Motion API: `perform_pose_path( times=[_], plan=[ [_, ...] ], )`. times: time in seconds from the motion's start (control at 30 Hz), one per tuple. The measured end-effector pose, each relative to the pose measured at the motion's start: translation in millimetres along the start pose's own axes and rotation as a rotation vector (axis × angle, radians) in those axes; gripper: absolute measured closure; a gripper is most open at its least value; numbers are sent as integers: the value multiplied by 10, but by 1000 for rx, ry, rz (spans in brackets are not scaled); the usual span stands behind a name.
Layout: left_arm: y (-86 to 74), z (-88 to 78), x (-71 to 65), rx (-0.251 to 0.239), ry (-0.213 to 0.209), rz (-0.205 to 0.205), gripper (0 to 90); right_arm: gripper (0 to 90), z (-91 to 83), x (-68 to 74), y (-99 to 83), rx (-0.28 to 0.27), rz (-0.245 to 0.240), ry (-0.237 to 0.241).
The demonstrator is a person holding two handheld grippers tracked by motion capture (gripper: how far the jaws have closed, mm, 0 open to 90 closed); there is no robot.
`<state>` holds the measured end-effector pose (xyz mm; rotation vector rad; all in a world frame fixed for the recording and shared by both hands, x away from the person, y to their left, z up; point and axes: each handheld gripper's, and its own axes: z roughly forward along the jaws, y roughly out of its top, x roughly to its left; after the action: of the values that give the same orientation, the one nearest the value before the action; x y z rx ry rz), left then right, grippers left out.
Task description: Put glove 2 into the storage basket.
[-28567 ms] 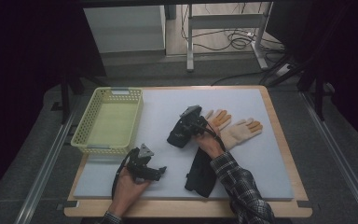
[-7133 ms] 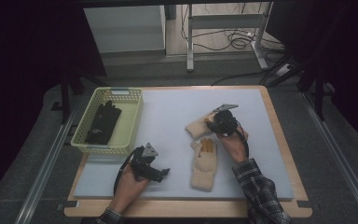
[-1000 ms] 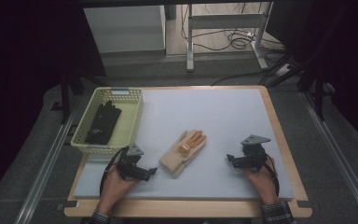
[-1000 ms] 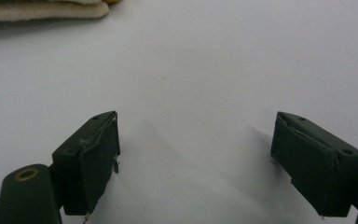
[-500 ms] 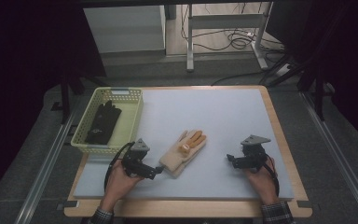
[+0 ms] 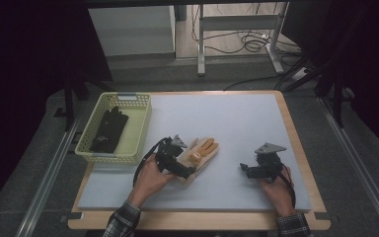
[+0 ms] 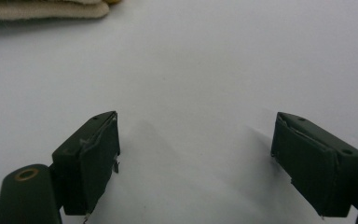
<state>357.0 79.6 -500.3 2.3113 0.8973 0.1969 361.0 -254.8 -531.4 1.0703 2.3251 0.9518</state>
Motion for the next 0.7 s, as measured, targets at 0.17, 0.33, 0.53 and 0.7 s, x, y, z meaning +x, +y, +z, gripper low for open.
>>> perform_pose_path(
  times=[0.17, 0.33, 0.53, 0.7],
  plan=[
    [60, 240, -11, 35, -17, 10, 0, 151, 0, 0, 0, 0, 0, 0],
    [61, 396, -56, 71, -9, 23, 0, 151, 0, -1, 0, 0, 0, 1],
    [49, 449, -176, 82, 12, 71, 0, 151, 0, 0, 0, 1, 2, 1],
    [70, 442, -131, 81, 26, 40, 26, 151, 0, 2, 0, 0, 1, 0]
  ],
)
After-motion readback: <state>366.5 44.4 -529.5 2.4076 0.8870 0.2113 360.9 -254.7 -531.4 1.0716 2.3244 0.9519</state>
